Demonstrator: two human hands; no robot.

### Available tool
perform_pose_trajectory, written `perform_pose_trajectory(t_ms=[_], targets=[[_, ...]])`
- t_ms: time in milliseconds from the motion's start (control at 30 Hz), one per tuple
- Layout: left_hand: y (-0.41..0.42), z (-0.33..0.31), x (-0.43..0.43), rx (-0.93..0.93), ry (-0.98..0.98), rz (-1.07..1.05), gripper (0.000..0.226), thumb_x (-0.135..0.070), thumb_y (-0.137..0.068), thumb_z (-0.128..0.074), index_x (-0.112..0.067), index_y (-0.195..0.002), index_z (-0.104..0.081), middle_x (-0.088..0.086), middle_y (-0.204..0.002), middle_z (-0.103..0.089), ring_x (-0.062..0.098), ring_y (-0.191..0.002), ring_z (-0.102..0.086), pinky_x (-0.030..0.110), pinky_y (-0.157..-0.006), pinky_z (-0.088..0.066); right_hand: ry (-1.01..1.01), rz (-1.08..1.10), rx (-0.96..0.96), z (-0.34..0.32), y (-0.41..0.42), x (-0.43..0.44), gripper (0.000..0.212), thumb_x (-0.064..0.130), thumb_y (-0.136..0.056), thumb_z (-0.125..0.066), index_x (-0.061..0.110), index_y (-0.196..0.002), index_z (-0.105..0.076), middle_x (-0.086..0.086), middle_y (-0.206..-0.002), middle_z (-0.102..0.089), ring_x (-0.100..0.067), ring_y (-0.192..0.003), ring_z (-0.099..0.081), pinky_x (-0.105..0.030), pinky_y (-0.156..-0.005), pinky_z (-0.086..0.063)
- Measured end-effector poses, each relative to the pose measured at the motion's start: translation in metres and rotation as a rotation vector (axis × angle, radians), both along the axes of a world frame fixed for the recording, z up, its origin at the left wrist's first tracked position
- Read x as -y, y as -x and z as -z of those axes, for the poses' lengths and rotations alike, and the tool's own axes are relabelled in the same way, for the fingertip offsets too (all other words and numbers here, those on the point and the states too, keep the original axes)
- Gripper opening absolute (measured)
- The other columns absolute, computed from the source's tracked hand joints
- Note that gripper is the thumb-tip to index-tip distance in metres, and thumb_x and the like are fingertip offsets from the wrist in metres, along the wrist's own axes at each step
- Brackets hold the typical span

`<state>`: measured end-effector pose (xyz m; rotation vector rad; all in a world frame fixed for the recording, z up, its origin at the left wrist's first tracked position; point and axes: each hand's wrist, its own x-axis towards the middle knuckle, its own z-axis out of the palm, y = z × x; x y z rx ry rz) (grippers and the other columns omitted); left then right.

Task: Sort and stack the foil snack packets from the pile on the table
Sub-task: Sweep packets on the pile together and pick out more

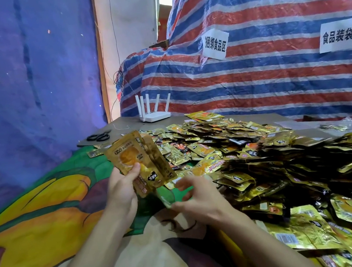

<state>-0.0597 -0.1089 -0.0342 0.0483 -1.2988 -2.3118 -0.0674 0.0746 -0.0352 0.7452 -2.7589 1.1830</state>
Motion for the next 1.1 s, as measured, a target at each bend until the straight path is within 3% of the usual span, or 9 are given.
perform_pose_trajectory(t_ms=[100,167,300,400,500,633,767,900,1100], targets=[[-0.002,0.002,-0.007,-0.015,0.066,0.069,0.017,-0.001,-0.098,-0.051,-0.009,-0.112,-0.058,0.006,-0.097,-0.072,0.017,-0.087,-0.069,0.035,-0.078,-0.055,-0.033,-0.087,0.113,0.007,-0.004,0.009,0.042,0.047,-0.073,-0.083,0.028,-0.107,-0.065,0.012,-0.097,-0.068,-0.003,-0.086,-0.066,-0.019,-0.073,-0.053],[-0.002,0.002,-0.01,-0.023,0.066,0.103,0.018,-0.001,-0.098,-0.05,-0.01,-0.112,-0.058,0.004,-0.094,-0.073,0.015,-0.083,-0.071,0.031,-0.07,-0.057,-0.126,-0.065,-0.028,0.01,-0.003,0.013,0.024,0.041,-0.083,-0.075,0.025,-0.1,-0.072,0.005,-0.095,-0.072,-0.011,-0.087,-0.067,-0.028,-0.079,-0.055],[0.0,0.002,-0.002,-0.047,-0.04,0.104,0.021,-0.002,-0.099,-0.049,-0.011,-0.117,-0.058,0.003,-0.097,-0.075,0.016,-0.088,-0.071,0.034,-0.072,-0.059,-0.54,0.001,-0.274,0.013,0.004,0.018,0.029,0.024,-0.1,-0.047,0.015,-0.105,-0.074,-0.009,-0.111,-0.069,-0.034,-0.108,-0.055,-0.043,-0.105,-0.04],[0.0,0.004,0.002,-0.014,-0.03,0.085,0.026,-0.004,-0.1,-0.051,-0.01,-0.125,-0.054,0.005,-0.101,-0.071,0.018,-0.092,-0.068,0.039,-0.079,-0.055,-0.597,-0.044,-0.173,0.005,0.005,0.015,0.031,0.021,-0.104,-0.04,0.004,-0.123,-0.058,-0.015,-0.129,-0.058,-0.035,-0.129,-0.044,-0.046,-0.113,-0.032],[-0.001,0.005,-0.003,0.027,0.044,0.135,0.02,-0.003,-0.099,-0.052,-0.011,-0.117,-0.057,0.004,-0.097,-0.073,0.019,-0.09,-0.069,0.04,-0.078,-0.056,-0.299,-0.072,-0.041,-0.026,-0.004,-0.007,0.039,0.007,-0.098,-0.045,0.005,-0.135,-0.057,-0.012,-0.132,-0.063,-0.025,-0.119,-0.06,-0.036,-0.101,-0.049],[-0.008,0.007,-0.017,0.055,0.26,0.235,0.021,0.004,-0.094,-0.055,-0.008,-0.112,-0.058,0.01,-0.096,-0.074,0.028,-0.093,-0.068,0.045,-0.081,-0.056,-0.084,-0.01,0.016,-0.057,-0.014,-0.045,0.021,0.006,-0.096,-0.057,0.011,-0.105,-0.076,0.001,-0.087,-0.074,-0.011,-0.066,-0.072,-0.025,-0.06,-0.058],[-0.012,0.012,-0.026,0.069,0.462,0.328,0.043,0.014,-0.088,-0.06,-0.014,-0.121,-0.053,0.011,-0.106,-0.073,0.024,-0.097,-0.071,0.036,-0.08,-0.058,-0.345,0.091,0.096,-0.058,-0.025,-0.057,0.011,0.007,-0.089,-0.068,0.013,-0.091,-0.077,-0.004,-0.076,-0.073,-0.014,-0.058,-0.07,-0.025,-0.053,-0.058],[-0.012,0.015,-0.023,0.07,0.469,0.376,0.056,0.015,-0.086,-0.061,-0.018,-0.129,-0.047,0.012,-0.115,-0.07,0.023,-0.103,-0.07,0.03,-0.076,-0.059,-0.562,0.238,0.0,-0.044,-0.035,-0.044,0.012,0.008,-0.085,-0.068,0.011,-0.096,-0.069,-0.006,-0.093,-0.066,-0.024,-0.083,-0.067,-0.038,-0.072,-0.061],[-0.01,0.02,-0.02,0.12,0.524,0.38,0.054,0.003,-0.078,-0.068,-0.021,-0.124,-0.054,0.01,-0.109,-0.074,0.027,-0.103,-0.07,0.035,-0.08,-0.057,-0.744,0.308,-0.136,-0.022,-0.047,-0.032,0.016,0.003,-0.092,-0.052,0.015,-0.092,-0.042,0.0,-0.074,-0.034,-0.026,-0.077,-0.046,-0.033,-0.058,-0.036]])
